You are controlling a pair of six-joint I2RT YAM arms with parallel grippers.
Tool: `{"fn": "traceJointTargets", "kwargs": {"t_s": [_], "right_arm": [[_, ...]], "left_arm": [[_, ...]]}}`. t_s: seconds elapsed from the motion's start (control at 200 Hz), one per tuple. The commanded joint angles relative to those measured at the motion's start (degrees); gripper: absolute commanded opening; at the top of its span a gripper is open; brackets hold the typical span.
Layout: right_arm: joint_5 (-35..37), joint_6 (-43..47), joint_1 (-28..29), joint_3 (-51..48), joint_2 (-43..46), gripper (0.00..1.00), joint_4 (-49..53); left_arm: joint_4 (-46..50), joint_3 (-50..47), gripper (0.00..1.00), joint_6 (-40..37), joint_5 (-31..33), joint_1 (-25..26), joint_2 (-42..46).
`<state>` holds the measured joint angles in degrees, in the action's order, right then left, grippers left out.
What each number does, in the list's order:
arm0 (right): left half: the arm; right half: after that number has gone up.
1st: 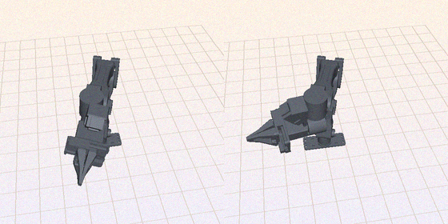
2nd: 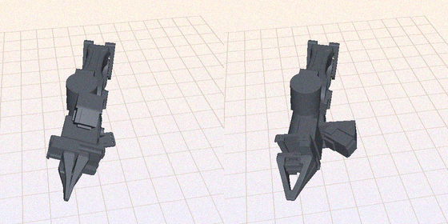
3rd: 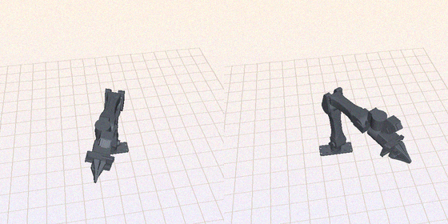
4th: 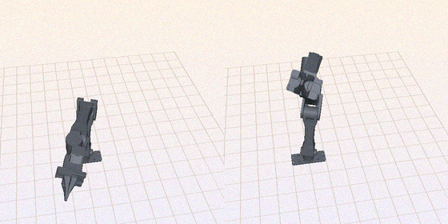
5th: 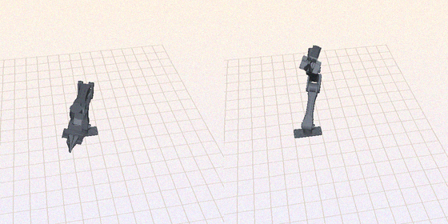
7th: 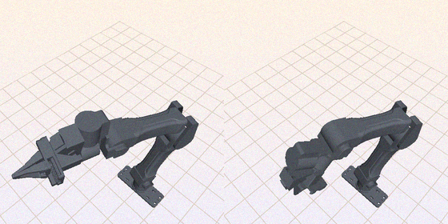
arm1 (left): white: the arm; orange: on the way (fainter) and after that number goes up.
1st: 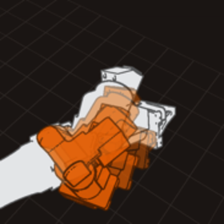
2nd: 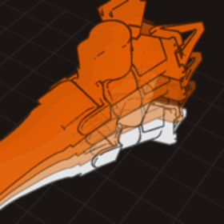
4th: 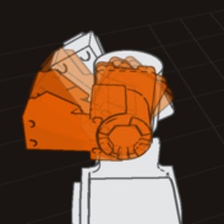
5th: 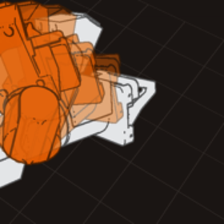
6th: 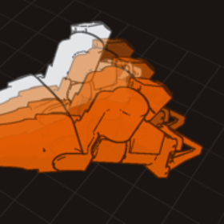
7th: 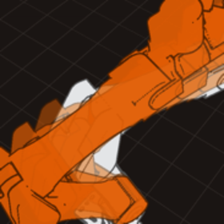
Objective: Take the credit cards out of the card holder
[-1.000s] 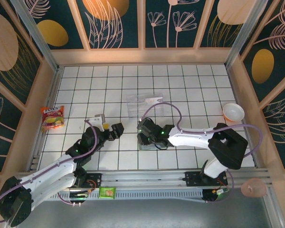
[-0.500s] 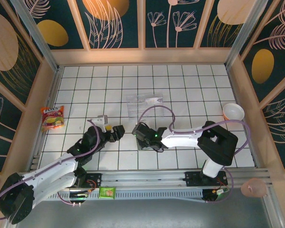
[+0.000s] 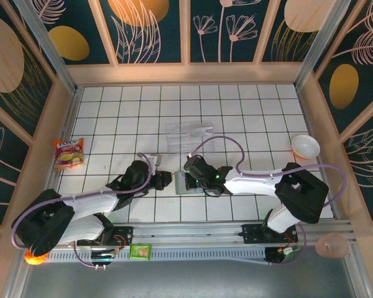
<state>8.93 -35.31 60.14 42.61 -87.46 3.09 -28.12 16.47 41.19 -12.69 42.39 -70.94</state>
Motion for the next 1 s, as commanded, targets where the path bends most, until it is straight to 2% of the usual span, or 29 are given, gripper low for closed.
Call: {"fn": "traceJointTargets", "kwargs": {"t_s": [0.0,0.035,0.355,0.565,0.796,0.916,0.991], "right_arm": [[-1.36,-2.22,-0.24,-0.69,1.02,0.00,-2.02],[-1.43,-2.30,-0.36,-0.69,0.85,0.00,-1.95],[-0.88,-3.43,-0.35,-1.30,1.20,0.00,-1.97],[-1.33,-3.46,-0.31,-1.14,0.58,0.00,-2.29],[-1.28,-3.66,-0.37,-1.04,0.31,0.00,-1.92],[1.07,-4.76,-0.37,-0.12,0.35,0.00,1.20],[3.96,-5.83,-0.32,0.19,1.02,0.11,4.08]], "left_arm": [[-4.81,4.33,0.06,-0.66,-4.00,1.93,-4.12],[-4.16,5.31,0.00,-0.74,-4.18,2.22,-5.55],[7.53,8.48,0.00,-0.27,-2.39,2.24,-10.41],[7.23,8.94,0.00,-0.72,-5.23,2.51,-13.34],[11.43,11.37,0.00,-2.71,-3.18,3.09,-16.33],[12.56,10.94,0.00,-2.40,-3.49,3.11,-18.67],[12.70,10.46,0.00,-2.35,-3.98,3.12,-19.32]]}}
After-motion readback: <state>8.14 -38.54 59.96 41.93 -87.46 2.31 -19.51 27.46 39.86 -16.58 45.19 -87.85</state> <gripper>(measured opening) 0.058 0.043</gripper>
